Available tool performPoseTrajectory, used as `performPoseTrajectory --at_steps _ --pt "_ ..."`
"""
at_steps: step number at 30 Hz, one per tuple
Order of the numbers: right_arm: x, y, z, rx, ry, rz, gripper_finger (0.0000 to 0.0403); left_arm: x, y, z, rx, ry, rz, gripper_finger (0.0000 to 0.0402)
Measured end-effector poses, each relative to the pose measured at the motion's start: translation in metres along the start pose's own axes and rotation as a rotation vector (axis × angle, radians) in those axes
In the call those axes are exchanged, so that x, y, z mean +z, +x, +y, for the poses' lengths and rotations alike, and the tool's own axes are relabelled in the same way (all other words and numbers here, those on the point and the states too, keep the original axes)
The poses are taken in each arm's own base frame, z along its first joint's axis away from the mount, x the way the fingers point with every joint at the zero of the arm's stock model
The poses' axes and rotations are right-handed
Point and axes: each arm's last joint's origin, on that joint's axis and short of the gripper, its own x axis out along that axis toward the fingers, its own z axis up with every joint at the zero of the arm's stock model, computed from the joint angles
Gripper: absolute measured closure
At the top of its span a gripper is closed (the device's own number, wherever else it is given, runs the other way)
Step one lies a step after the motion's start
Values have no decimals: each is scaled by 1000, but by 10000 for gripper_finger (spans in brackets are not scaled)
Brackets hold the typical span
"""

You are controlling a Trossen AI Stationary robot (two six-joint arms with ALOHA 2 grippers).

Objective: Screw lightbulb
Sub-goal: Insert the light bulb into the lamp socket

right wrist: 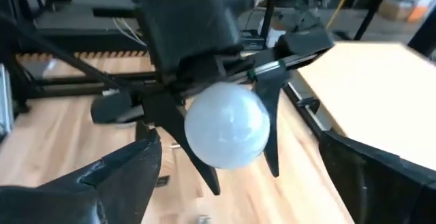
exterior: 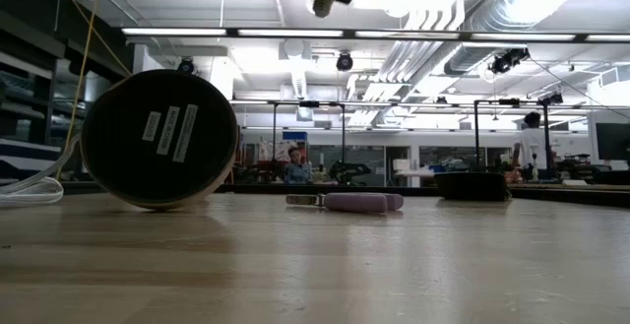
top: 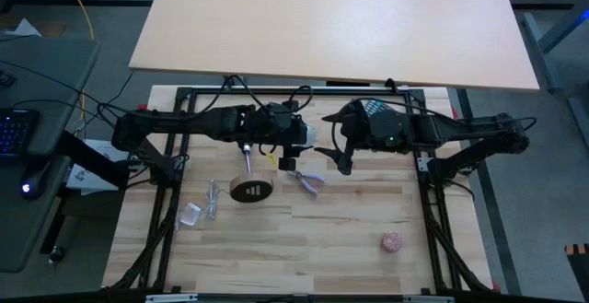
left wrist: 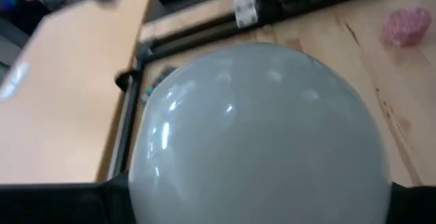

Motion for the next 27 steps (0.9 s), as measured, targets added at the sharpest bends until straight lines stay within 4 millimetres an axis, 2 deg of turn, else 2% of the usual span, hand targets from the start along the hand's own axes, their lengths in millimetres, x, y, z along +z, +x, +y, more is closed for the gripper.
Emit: performPoseTrajectory --at_steps 4,6,14,27 --pt "0 0 0 -3 122 0 16 -3 1 -2 -11 -32 32 206" --pt "-1 0 0 17 128 9 16 -1 1 -1 -15 -38 10 206" --pt "-5 2 2 62 -7 51 16 0 2 -4 -100 -58 -27 206" --pt "-19 32 12 65 -169 134 16 -5 19 -9 -129 -9 7 206"
